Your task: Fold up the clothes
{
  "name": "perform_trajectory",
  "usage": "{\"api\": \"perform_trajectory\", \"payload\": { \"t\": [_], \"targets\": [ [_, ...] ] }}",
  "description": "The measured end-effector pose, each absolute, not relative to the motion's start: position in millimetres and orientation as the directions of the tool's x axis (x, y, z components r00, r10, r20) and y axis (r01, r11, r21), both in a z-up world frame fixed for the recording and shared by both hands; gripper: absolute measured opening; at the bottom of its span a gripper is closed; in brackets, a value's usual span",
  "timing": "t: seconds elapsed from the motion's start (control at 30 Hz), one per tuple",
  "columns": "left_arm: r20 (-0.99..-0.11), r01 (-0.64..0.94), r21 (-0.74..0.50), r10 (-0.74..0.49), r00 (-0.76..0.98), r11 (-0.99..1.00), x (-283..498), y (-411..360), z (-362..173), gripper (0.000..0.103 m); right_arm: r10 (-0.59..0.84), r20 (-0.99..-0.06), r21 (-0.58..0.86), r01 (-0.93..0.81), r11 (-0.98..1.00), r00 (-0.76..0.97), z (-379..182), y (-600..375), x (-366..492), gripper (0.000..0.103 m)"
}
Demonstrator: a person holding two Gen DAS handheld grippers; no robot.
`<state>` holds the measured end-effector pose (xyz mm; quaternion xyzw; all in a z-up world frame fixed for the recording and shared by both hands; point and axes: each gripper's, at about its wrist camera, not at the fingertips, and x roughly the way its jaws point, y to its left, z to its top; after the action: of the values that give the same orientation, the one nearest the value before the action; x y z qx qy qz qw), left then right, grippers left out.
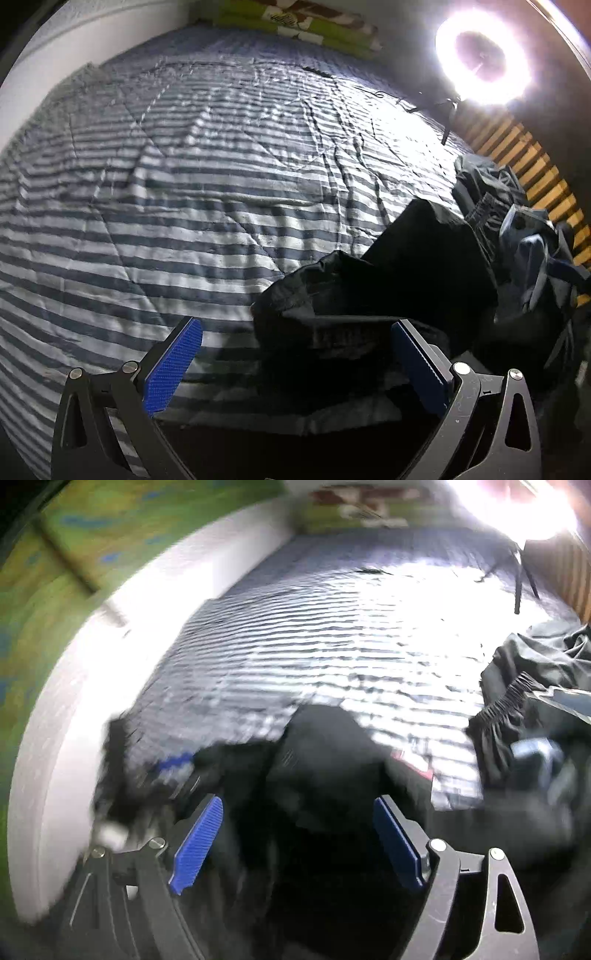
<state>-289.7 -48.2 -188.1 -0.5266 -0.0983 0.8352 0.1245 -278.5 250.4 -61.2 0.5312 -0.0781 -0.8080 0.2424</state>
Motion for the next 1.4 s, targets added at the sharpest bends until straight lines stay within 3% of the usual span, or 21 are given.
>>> {"api": "perform_trajectory", "payload": {
  "t": [0.13, 0.27, 0.3, 0.37, 0.4, 0.47, 0.5, 0.6, 0.73, 0.97, 1.1, 1.17, 1.23, 1.3, 1.4],
  "targets": [
    [-0.845, -0.047, -0.323, 0.31, -0.436, -0.945, -304.4, -67.3, -182.2, 0.103, -0.441, -0.871, 0.408, 0.184, -0.894, -0.217, -111.7, 228.4, -337.2, 0.08],
    [-0.877, -0.07, -0.294, 0.298, -0.377, -0.953, -320.4, -66.6, -198.9, 0.102, -0.416, -0.901, 0.385, 0.219, -0.897, -0.12, -147.1, 209.6, -345.8, 0.08],
    [-0.883, -0.069, -0.313, 0.317, -0.346, -0.947, -323.1, -65.0, -210.9, 0.096, -0.403, -0.908, 0.368, 0.242, -0.898, -0.114, -152.8, 208.3, -341.5, 0.078],
    [-0.885, -0.071, -0.364, 0.368, -0.286, -0.929, -324.5, -61.5, -227.9, 0.068, -0.38, -0.919, 0.343, 0.26, -0.903, -0.107, -160.5, 212.8, -334.7, 0.074],
    [-0.883, -0.078, -0.39, 0.396, -0.25, -0.918, -324.7, -58.3, -235.6, 0.05, -0.357, -0.927, 0.318, 0.267, -0.91, -0.113, -162.5, 215.0, -331.8, 0.063],
    [-0.887, -0.104, -0.359, 0.374, -0.27, -0.927, -320.5, -53.0, -238.0, 0.046, -0.306, -0.944, 0.265, 0.275, -0.924, -0.119, -166.0, 215.9, -325.7, 0.042],
    [-0.885, -0.132, -0.346, 0.37, -0.284, -0.929, -317.8, -50.6, -235.0, 0.041, -0.297, -0.948, 0.255, 0.28, -0.925, -0.116, -167.9, 216.1, -324.7, 0.023],
    [-0.864, -0.166, -0.342, 0.379, -0.331, -0.925, -309.3, -52.0, -222.3, 0.032, -0.254, -0.955, 0.203, 0.289, -0.935, -0.151, -163.7, 218.3, -319.4, 0.012],
    [-0.824, -0.178, -0.327, 0.373, -0.427, -0.928, -295.8, -71.6, -187.9, 0.027, -0.208, -0.938, 0.123, 0.296, -0.947, -0.279, -128.2, 209.6, -322.5, 0.009],
    [-0.676, -0.06, -0.311, 0.265, -0.688, -0.948, -281.7, -158.8, -102.7, 0.026, -0.286, -0.823, 0.083, 0.394, -0.915, -0.491, -31.9, 132.1, -356.4, 0.007],
    [-0.578, 0.077, -0.289, 0.109, -0.809, -0.954, -267.2, -231.1, -59.6, 0.026, -0.418, -0.71, 0.102, 0.504, -0.857, -0.567, 21.8, 52.9, -384.9, 0.007],
    [-0.591, 0.198, -0.206, -0.039, -0.805, -0.958, -270.4, -266.1, -56.0, 0.034, -0.49, -0.681, 0.125, 0.572, -0.811, -0.545, 33.9, 5.5, -405.0, 0.019],
    [-0.636, 0.35, -0.108, -0.205, -0.743, -0.931, -278.9, -297.9, -68.3, 0.062, -0.462, -0.713, 0.085, 0.589, -0.803, -0.528, 31.7, -31.0, -420.5, 0.057],
    [-0.665, 0.436, -0.12, -0.254, -0.702, -0.892, -279.8, -326.4, -82.0, 0.072, -0.435, -0.706, 0.052, 0.572, -0.819, -0.559, 25.4, -43.5, -422.6, 0.058],
    [-0.675, 0.425, -0.133, -0.232, -0.7, -0.896, -277.2, -347.0, -90.0, 0.073, -0.478, -0.725, 0.117, 0.594, -0.796, -0.497, 4.7, -40.5, -412.7, 0.058]
  ]
}}
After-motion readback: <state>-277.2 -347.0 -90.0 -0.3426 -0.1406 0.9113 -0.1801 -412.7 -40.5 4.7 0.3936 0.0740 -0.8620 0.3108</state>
